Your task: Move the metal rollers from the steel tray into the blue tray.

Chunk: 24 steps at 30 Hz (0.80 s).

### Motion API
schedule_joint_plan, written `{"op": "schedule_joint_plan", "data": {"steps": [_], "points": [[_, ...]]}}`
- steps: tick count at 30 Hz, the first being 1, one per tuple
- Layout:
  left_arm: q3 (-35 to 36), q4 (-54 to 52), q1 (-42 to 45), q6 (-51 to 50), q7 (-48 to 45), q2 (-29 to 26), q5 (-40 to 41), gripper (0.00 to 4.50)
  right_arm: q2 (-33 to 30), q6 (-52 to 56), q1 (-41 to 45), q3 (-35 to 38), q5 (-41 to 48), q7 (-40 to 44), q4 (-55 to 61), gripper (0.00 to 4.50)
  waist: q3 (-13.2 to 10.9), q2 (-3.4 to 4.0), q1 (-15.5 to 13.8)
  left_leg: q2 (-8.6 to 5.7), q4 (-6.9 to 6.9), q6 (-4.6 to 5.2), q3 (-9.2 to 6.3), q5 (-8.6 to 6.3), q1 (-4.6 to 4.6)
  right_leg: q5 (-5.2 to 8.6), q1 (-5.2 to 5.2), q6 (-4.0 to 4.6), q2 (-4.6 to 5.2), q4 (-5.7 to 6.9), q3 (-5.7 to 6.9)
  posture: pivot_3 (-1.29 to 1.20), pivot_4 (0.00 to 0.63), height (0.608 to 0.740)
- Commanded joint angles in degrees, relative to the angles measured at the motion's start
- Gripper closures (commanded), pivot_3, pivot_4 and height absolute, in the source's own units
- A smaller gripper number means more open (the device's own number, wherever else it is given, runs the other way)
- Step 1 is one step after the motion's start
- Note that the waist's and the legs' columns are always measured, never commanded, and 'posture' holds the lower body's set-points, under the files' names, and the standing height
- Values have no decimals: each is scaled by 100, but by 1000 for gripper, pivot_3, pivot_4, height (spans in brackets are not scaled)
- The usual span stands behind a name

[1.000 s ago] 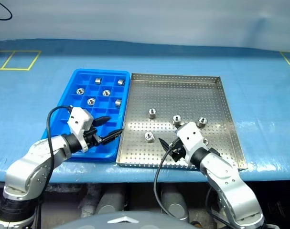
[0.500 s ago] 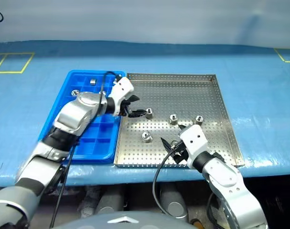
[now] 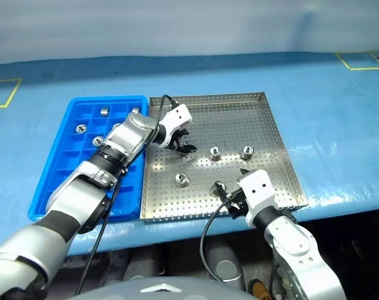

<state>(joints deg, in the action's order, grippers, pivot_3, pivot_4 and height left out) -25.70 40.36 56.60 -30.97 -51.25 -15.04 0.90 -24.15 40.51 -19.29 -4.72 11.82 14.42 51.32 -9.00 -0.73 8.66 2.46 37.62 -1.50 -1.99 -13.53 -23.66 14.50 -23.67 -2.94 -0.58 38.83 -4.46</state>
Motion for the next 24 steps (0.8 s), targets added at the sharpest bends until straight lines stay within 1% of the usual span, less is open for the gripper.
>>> {"op": "schedule_joint_plan", "data": {"steps": [1,5,10,19,22,24], "points": [[122,-320,-30,-47,-183,-197,-105,514,52,-129,2,-35,-25,-27,262,475,0,0,20,0,0,0,1,0,0,0,0,0,0,0,-1,-216,150,740],[139,-533,-223,-216,-227,-385,-199,514,45,-146,115,-76,-11,14,159,475,0,0,32,1,-1,0,1,0,2,0,0,-1,0,2,-2,-193,150,740],[198,-803,-405,-386,-310,-505,-199,514,23,-149,251,-80,16,88,60,475,0,0,-32,1,1,0,0,0,-1,-1,0,-2,1,2,-1,-171,150,740],[396,-786,-476,-366,-291,-131,-83,514,25,-156,322,-57,13,131,19,475,0,0,-115,-1,6,0,0,0,-2,-1,1,-3,1,2,-1,-184,150,740],[426,-687,-465,-345,-293,-31,-119,1122,35,-152,262,-46,-3,112,59,450,0,0,-100,-1,8,0,1,0,-1,-2,2,-4,1,3,-1,-193,150,740],[427,-661,-468,-335,-285,-9,-147,1771,42,-153,241,-49,-10,101,70,450,0,0,-89,0,8,0,1,0,0,-2,2,-4,0,5,-3,-193,150,740]]}}
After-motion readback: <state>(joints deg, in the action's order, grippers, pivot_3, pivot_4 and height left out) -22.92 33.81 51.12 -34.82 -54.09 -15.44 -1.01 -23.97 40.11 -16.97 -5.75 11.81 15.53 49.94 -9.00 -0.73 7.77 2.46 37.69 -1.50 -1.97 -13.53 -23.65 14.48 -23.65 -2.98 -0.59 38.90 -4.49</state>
